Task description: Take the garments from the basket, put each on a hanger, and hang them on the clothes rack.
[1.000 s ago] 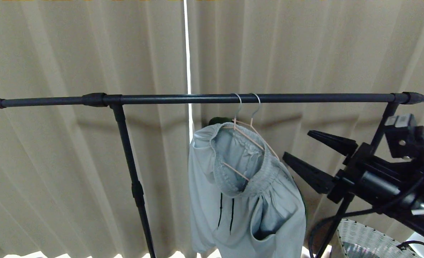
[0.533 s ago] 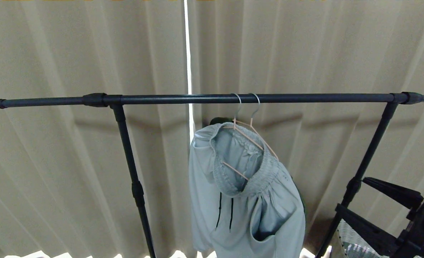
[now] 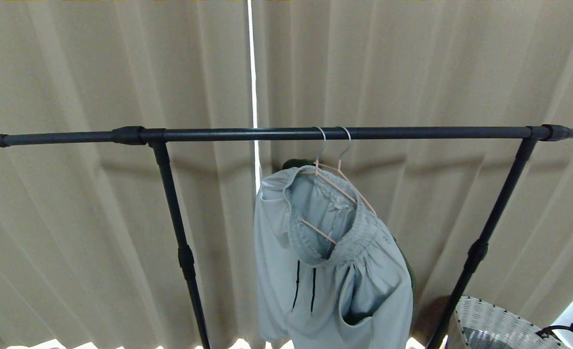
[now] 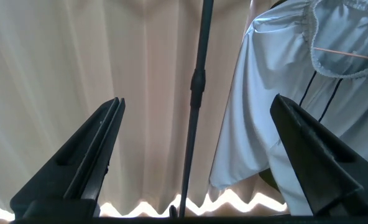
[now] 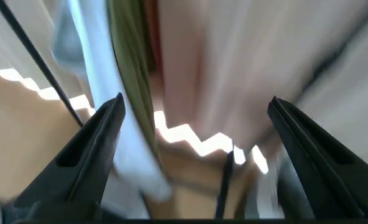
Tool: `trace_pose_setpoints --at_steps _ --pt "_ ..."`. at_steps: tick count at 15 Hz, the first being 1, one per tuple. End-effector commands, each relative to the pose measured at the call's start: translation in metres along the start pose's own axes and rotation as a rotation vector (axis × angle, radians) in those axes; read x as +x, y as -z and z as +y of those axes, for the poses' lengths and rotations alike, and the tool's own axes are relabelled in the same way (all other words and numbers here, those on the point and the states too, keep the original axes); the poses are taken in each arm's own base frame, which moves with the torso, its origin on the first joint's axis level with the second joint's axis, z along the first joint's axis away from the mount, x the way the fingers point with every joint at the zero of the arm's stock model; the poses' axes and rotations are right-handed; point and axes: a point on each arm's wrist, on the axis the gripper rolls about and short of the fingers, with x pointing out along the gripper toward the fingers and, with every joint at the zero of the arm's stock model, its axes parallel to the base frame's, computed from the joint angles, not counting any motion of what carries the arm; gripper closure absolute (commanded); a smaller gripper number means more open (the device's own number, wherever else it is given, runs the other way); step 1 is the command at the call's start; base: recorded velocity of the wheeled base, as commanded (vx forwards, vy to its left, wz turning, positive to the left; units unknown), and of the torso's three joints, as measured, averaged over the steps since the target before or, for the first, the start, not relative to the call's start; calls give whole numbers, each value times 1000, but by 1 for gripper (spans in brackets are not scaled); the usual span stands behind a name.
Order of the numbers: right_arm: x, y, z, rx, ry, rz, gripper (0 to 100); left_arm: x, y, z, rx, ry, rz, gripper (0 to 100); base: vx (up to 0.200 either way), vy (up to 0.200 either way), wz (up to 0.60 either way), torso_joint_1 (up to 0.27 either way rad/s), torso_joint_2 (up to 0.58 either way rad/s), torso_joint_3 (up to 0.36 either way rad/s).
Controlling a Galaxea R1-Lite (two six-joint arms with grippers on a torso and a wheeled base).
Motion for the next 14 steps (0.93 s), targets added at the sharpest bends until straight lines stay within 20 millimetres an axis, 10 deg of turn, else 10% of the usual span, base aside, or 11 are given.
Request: trace_pose_setpoints --at_steps 1,14 --pt "-21 9 0 4 104 -126 0 0 0 0 0 0 -5 0 0 0 0 0 0 0" --pt "-45 66 7 72 210 -354 0 0 0 0 0 0 -5 0 0 0 0 0 0 0"
